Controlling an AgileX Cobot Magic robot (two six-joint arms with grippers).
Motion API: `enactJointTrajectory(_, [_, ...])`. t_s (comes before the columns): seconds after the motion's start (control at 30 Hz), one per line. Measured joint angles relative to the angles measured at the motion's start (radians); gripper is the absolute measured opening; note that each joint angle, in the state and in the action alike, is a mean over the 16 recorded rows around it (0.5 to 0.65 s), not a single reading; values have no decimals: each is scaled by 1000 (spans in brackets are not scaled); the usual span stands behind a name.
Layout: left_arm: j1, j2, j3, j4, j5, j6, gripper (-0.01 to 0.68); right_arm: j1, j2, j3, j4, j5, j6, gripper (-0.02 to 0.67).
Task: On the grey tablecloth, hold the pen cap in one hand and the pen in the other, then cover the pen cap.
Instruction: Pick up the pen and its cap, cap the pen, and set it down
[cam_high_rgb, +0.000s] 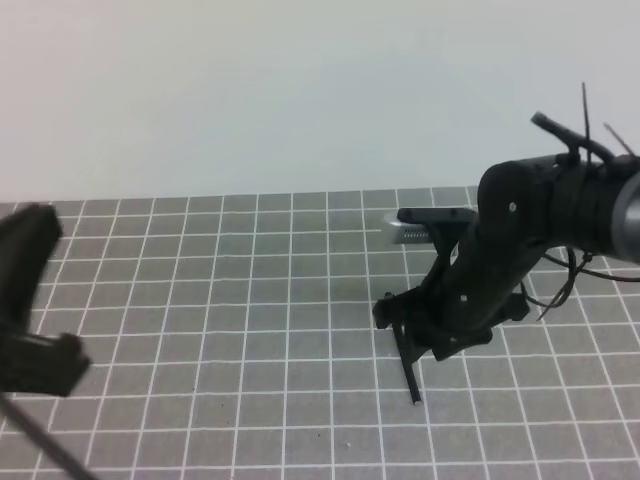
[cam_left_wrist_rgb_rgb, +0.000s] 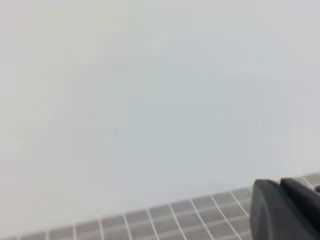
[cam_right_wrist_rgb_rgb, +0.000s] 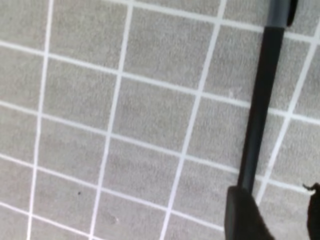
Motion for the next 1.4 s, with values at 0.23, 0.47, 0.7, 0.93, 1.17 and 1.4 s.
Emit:
enactJointTrajectory(0.23, [0, -112, 11, 0, 24, 85, -1, 0, -61, -5, -2, 29, -7, 250])
enactJointTrajectory(0.47, [0, -183, 66, 1, 62, 142, -1, 0, -169, -6, -16, 53, -40, 124])
enactJointTrajectory(0.7, [0, -207, 134, 1, 98, 154, -1, 0, -335, -6, -70, 77, -74, 15])
enactJointTrajectory(0.93, [0, -208, 165, 1, 118, 151, -1, 2, -550, 11, -201, 79, -87, 3])
enactJointTrajectory(1.17, [0, -208, 166, 10, 116, 149, -1, 3, -801, 125, -333, 61, -81, 4])
enactJointTrajectory(1.4, [0, -208, 166, 23, 115, 149, -1, 3, -1076, 365, -398, 25, -25, 4])
